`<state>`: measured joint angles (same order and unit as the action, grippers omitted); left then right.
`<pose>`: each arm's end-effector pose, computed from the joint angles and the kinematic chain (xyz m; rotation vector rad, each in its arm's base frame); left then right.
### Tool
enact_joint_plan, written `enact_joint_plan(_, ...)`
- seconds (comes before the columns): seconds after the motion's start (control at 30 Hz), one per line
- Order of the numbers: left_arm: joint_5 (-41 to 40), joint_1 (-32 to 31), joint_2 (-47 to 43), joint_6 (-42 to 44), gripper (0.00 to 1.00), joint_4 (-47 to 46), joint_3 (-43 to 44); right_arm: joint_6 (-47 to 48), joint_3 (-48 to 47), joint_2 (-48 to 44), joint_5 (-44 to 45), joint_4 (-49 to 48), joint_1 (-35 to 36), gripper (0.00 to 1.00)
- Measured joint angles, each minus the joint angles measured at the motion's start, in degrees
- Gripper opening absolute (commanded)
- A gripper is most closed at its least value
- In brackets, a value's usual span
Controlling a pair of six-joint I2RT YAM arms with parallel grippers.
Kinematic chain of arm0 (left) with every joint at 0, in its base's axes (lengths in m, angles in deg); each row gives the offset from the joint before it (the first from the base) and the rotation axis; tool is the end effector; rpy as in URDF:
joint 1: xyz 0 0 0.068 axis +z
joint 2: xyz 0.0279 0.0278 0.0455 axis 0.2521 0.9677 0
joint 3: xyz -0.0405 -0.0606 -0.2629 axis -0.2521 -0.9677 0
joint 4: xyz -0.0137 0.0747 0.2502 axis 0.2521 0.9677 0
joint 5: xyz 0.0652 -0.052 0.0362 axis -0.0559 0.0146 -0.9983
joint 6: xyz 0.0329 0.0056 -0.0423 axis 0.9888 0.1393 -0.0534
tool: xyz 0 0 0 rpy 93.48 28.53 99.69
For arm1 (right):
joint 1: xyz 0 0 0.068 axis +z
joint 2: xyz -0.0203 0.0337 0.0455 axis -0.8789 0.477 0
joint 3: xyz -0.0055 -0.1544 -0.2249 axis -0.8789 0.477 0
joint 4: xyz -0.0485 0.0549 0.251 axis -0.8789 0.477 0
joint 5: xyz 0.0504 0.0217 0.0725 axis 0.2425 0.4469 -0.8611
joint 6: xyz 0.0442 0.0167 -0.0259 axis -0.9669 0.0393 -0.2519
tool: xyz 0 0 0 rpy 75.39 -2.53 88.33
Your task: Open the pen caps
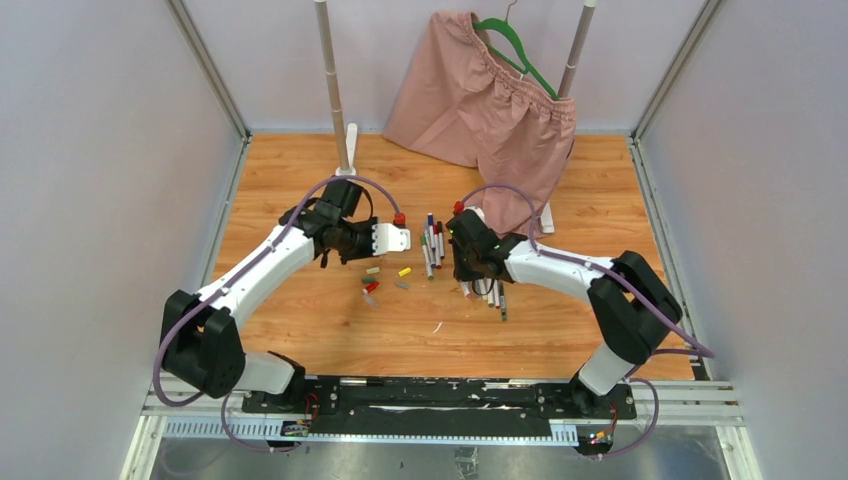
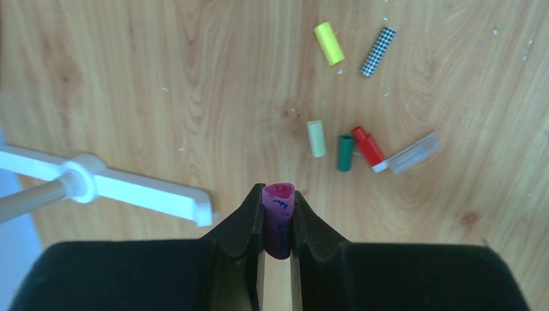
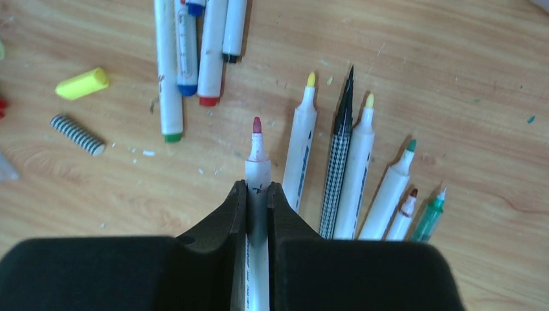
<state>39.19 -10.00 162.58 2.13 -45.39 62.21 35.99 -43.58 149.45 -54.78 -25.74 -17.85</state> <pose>0.2439 -0.1228 0.2661 1.8128 1.7621 -0.1170 0.2413 0.2255 0.2014 -0.2629 2.4694 0.4487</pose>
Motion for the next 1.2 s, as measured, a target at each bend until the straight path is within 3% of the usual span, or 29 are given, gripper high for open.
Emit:
enact_joint_plan(0.2,0.4,-1.0,2.4,-6.9,0.01,-2.1,-3.5,-1.8,-2.6,5.3,4.9,-2.4,1.5,0.0)
enact_joint_plan(0.43,1.4,-2.1,2.6,-12.7,0.1,-5.6,-9.4,-3.4,-5.6,8.9,9.0,-4.1,4.0,0.0)
enact_joint_plan(0.8,4.1,-3.2,-0.3,-21.3,0.2,-12.2,-15.9,-5.9,-2.6,10.4,10.7,-8.1,3.9,0.01)
enact_joint_plan(1.2,3.7,-4.2,0.9,-23.8,0.35,-15.5,-17.0,-7.2,1.5,8.9,10.5,-14.8,2.3,0.11)
